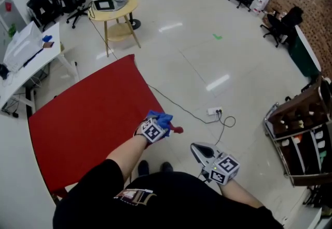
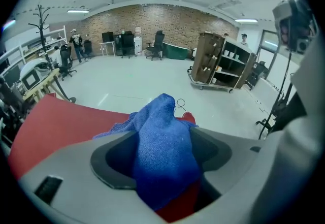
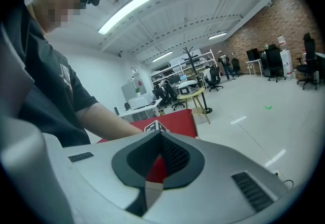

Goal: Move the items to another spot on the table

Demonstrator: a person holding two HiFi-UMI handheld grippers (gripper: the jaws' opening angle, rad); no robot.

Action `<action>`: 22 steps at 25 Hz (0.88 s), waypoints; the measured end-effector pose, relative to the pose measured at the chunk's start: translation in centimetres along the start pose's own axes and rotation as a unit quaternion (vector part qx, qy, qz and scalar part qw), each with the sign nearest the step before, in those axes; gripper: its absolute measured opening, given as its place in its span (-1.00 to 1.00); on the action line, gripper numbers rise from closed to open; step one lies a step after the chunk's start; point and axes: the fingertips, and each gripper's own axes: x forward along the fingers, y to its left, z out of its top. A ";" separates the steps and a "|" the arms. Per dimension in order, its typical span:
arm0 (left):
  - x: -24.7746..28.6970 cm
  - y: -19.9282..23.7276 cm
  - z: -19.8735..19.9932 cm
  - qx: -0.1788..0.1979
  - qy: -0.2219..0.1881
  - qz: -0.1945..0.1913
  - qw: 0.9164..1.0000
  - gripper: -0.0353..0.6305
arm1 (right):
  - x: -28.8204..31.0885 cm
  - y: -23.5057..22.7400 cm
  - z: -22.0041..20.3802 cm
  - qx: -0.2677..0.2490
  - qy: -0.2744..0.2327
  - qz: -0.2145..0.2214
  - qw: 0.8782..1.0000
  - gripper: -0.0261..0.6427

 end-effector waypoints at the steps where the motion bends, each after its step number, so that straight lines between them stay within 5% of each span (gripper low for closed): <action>1: -0.1 -0.1 0.1 -0.007 -0.004 0.002 1.000 0.01 | -0.2 -0.2 0.1 0.000 -0.001 0.000 1.000 -0.94; 11: -2.1 -0.4 1.5 -0.046 -0.065 -0.012 0.997 -0.34 | -1.0 -0.8 0.4 -0.004 -0.008 0.009 1.000 -0.94; 22: -7.0 -0.1 3.2 -0.065 -0.128 0.034 0.989 -0.59 | -1.0 -0.2 1.1 -0.020 -0.014 0.050 0.998 -0.94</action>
